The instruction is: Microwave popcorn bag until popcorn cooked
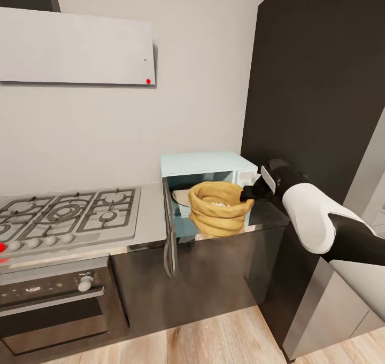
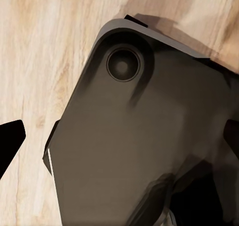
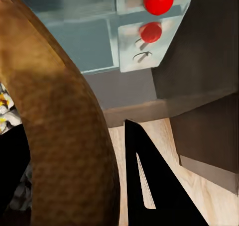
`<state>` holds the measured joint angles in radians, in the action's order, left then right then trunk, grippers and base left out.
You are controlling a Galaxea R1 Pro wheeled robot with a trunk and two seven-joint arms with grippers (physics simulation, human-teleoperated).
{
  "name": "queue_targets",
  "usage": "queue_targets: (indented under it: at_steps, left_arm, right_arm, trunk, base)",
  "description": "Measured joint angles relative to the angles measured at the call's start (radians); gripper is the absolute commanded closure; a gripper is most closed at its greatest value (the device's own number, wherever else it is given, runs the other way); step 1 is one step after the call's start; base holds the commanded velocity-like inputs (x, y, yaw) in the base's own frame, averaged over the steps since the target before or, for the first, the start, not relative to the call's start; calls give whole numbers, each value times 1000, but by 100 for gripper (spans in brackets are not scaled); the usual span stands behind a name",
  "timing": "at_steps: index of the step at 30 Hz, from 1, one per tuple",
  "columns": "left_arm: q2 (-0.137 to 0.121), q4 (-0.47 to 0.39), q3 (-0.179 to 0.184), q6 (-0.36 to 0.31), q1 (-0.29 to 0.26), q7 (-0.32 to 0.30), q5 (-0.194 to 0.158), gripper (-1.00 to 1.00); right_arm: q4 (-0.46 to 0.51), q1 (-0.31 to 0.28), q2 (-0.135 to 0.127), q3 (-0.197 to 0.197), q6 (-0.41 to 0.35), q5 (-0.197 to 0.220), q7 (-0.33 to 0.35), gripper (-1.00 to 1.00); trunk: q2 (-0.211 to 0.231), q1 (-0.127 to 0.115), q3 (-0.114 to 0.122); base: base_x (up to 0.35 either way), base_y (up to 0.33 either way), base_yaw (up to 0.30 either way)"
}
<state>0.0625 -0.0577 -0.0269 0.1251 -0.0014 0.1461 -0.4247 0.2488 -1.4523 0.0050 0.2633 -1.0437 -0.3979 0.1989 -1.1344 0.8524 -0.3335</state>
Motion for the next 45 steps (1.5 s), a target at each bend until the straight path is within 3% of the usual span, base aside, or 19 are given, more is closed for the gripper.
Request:
queue_targets:
  at_steps: [3,7,21,45]
  left_arm:
    - [0,0,0,0,0,0,-1,-100]
    - [0,0,0,0,0,0,-1,-100]
    - [0,0,0,0,0,-1,-1,-100]
    - [0,0,1,-1,0,-2,-1,-100]
  right_arm:
    - [63,0,1,-2,0,1,0,100]
    - [74,0,2,-4,0,-2,0,100]
    - [-18,0,5,-6,0,-11,-3,100]
    - [-8,0,7,-7,0,-11,-2,100]
  trunk:
    - [0,0,0]
    - [0,0,0]
    - [0,0,0]
    - [0,0,0]
  base:
    - [0,0,0]
    - [0,0,0]
    - [14,0,0]
    - [152,0,0]
